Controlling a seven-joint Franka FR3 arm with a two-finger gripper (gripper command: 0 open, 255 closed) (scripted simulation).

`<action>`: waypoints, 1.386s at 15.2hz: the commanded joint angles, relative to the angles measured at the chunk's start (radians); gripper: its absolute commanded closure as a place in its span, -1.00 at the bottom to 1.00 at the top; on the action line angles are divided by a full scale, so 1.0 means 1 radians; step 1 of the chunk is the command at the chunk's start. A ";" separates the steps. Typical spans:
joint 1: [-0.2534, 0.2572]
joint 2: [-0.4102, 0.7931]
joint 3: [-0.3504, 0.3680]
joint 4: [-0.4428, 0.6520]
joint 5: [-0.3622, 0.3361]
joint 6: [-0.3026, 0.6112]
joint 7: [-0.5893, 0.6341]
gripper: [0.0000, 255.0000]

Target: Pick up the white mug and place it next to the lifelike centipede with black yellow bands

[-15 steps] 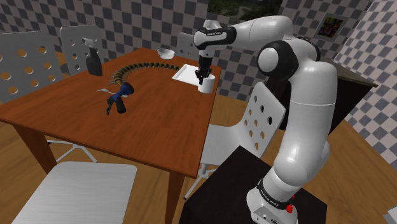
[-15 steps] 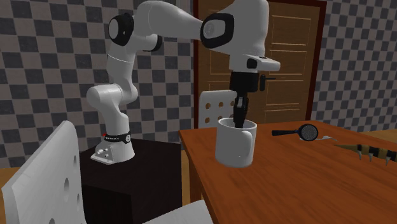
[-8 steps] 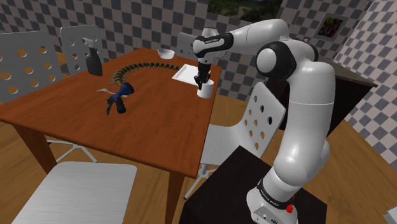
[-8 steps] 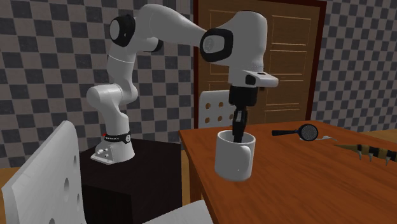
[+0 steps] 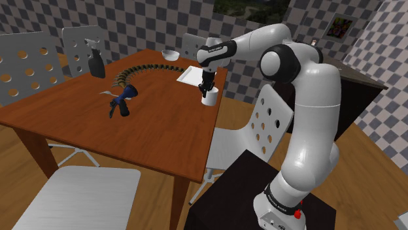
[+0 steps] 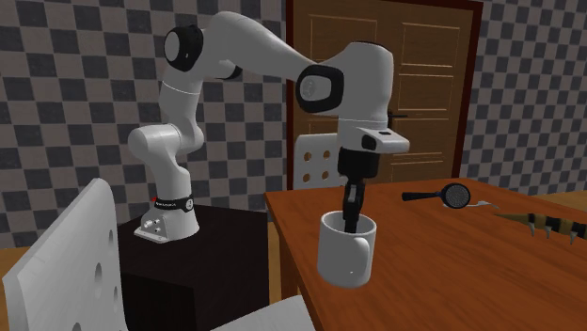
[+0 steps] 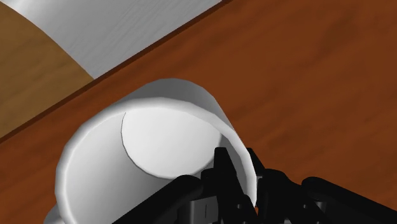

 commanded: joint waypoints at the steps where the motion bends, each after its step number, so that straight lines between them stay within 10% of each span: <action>1: 0.000 0.003 0.000 -0.001 0.000 0.005 0.000 1.00; 6: 0.000 0.003 0.000 -0.001 0.000 0.005 0.000 1.00; 7: 0.000 0.003 0.000 -0.001 0.000 0.005 0.001 -1.00; 21: 0.002 -0.029 -0.002 0.081 -0.006 -0.108 0.005 -1.00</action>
